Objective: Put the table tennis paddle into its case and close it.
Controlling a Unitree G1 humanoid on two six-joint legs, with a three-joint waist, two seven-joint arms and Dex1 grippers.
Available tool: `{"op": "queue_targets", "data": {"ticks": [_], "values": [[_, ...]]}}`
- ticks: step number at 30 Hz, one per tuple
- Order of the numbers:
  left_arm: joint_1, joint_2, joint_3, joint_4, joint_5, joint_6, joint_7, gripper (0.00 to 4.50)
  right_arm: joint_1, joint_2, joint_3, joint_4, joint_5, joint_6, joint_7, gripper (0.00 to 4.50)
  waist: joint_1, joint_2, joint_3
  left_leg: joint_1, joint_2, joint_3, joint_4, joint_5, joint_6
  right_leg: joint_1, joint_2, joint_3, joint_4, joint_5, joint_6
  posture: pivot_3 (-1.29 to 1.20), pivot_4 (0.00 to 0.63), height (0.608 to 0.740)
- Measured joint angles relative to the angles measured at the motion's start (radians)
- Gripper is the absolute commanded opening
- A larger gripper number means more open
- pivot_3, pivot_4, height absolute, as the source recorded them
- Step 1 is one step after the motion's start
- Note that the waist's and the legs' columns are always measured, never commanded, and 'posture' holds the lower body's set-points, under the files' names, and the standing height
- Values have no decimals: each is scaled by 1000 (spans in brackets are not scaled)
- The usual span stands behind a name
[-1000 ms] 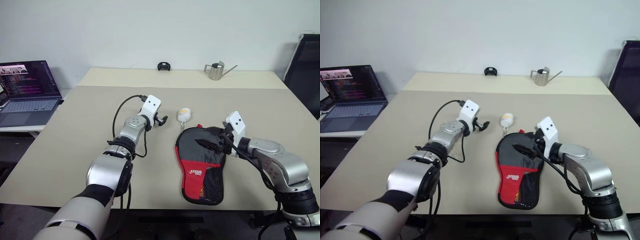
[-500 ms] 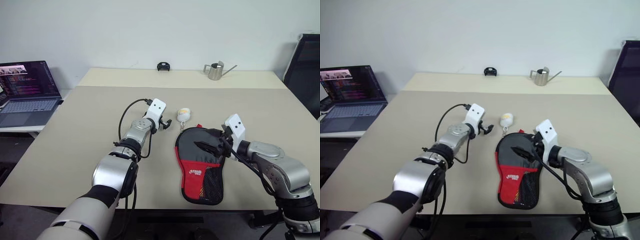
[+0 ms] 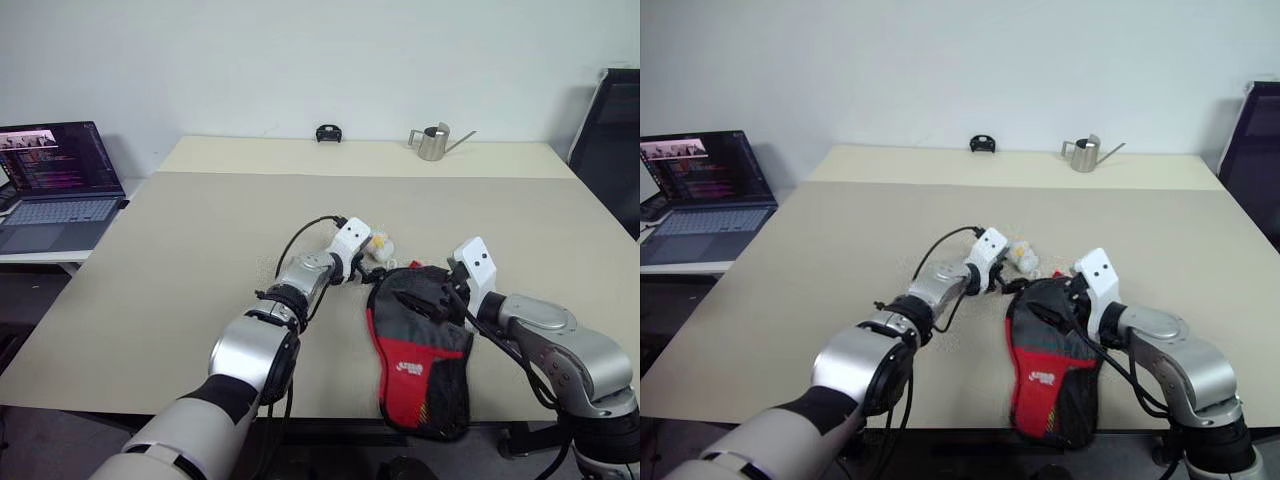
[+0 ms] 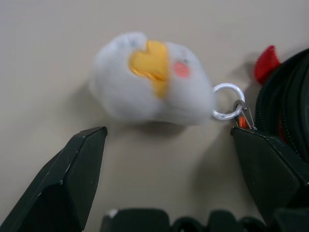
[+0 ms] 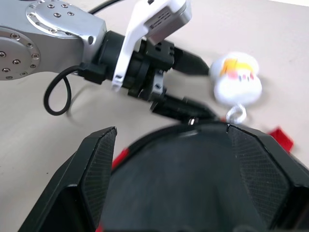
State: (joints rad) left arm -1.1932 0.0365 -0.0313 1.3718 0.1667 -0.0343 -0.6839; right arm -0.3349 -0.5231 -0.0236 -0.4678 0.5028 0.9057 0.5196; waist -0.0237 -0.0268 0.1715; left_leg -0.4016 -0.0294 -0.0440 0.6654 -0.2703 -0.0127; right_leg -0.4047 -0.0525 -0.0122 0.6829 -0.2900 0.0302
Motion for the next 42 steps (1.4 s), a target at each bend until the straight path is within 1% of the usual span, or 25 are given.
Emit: {"op": "queue_targets", "data": {"ticks": [3,6,11,16,20,25,30,34,39,42], "values": [[10,20,-11,-4,8,-19,-51,4500,0,0,-2,0,4,0,-1,3964,0,0,0,0,0,0,0,0,0,0,0,0,0,0,0,0,150,740],[13,34,-14,-5,11,-23,-59,4500,0,0,-2,0,8,0,-1,3964,-1,0,0,0,0,0,0,0,0,0,0,0,1,0,0,0,150,740],[16,60,-2,-5,8,-23,-15,4500,-3,0,-2,3,9,-4,0,3964,-7,0,0,2,0,1,2,-2,4,0,0,1,6,0,0,0,150,740],[28,117,29,-5,-7,-23,41,4500,-13,1,-2,5,16,-5,4,3964,-8,0,0,2,1,0,6,-2,4,0,0,1,11,0,0,0,150,740],[39,164,56,-6,-25,-28,29,4500,-15,1,-2,4,30,-5,4,3964,-5,0,0,1,0,0,12,-2,4,0,0,1,14,0,0,0,150,740],[73,205,69,-28,-52,-57,-91,4500,-15,-1,-17,4,50,-2,5,3964,-5,0,0,1,0,-1,13,-2,4,0,0,1,15,0,0,0,150,740],[128,252,73,-91,-94,-81,-313,4500,-7,-13,-34,-7,77,11,9,3964,-9,0,0,1,1,0,13,-2,4,0,1,1,15,0,0,0,150,740],[173,283,77,-158,-133,-71,-439,4500,-3,-18,-35,-11,92,22,10,3964,-5,0,0,1,1,-1,13,-2,4,0,1,1,15,0,0,0,150,740],[245,307,73,-321,-201,6,-607,4500,11,-46,-36,-30,112,27,13,3964,-5,0,0,1,1,-1,13,-2,4,0,1,1,15,0,0,0,150,740],[311,334,55,-503,-246,100,-692,4500,21,-52,-52,-37,122,32,12,3964,-7,0,0,1,2,-2,13,-2,4,1,1,3,15,0,0,0,150,740]]}}
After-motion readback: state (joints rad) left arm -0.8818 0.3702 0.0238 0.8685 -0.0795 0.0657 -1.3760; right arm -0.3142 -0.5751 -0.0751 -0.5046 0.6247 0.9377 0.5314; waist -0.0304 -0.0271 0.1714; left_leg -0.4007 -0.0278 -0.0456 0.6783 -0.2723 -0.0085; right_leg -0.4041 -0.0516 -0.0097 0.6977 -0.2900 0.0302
